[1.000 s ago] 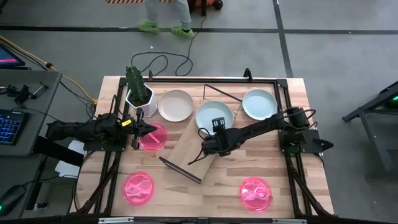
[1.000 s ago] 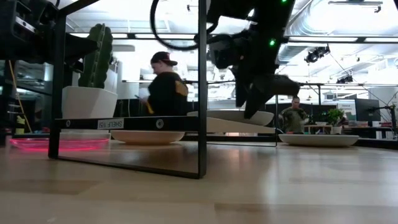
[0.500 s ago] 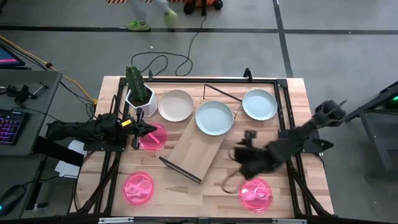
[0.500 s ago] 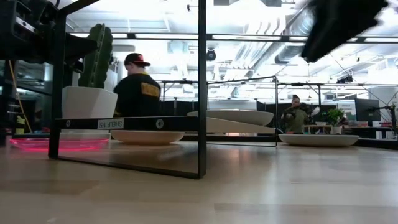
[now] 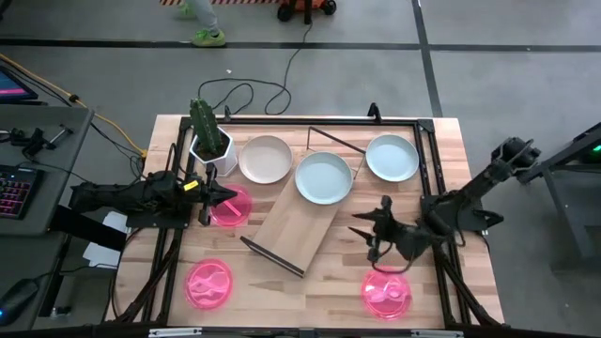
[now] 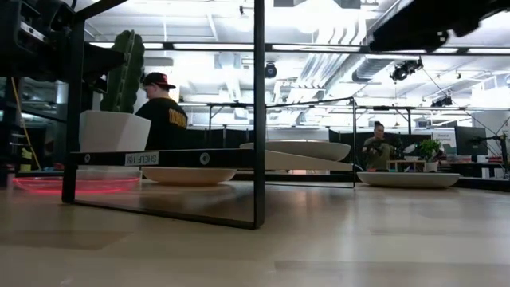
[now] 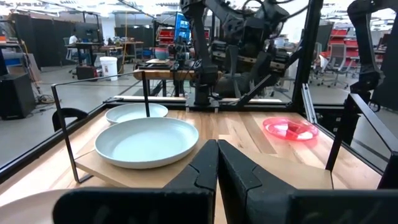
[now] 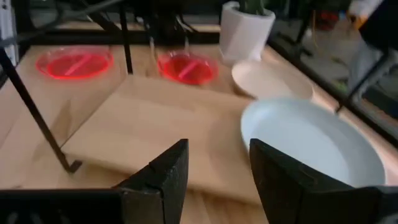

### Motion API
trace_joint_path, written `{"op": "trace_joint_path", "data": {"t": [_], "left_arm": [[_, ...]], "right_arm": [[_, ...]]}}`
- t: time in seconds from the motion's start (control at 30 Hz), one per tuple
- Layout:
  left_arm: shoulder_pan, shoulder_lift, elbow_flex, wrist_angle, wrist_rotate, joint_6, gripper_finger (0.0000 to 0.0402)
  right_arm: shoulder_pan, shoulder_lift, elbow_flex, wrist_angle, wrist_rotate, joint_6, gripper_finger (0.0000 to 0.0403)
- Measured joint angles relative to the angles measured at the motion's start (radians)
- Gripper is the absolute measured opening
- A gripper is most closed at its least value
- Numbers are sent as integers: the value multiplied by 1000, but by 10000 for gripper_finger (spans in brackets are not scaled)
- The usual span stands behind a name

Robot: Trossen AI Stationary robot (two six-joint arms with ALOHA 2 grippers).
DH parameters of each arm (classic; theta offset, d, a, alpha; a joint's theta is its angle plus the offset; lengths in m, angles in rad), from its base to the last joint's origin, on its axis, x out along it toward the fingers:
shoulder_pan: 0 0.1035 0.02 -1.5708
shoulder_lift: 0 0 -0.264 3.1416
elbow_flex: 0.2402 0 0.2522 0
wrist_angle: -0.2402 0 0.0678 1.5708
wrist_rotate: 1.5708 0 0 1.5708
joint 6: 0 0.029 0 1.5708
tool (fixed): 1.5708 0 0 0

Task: Place and stack plates onto a shelf
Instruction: Put the top left pink plate on the shelf

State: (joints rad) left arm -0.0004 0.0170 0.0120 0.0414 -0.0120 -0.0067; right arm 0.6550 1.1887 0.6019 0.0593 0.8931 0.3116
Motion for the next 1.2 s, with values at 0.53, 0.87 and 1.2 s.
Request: {"op": "trace_joint_path", "data": {"t": [0.53,0.87,1.2], "left_arm": [[0,0,0,9,0,-32,1],[0,0,0,17,-33,-61,1],[-7,39,10,173,-72,-169,20]], "right_arm": [[-496,-337,-242,199,-398,-265,158],[-672,-593,-532,620,-794,-159,158],[-613,-594,-591,704,-797,-140,158]]}}
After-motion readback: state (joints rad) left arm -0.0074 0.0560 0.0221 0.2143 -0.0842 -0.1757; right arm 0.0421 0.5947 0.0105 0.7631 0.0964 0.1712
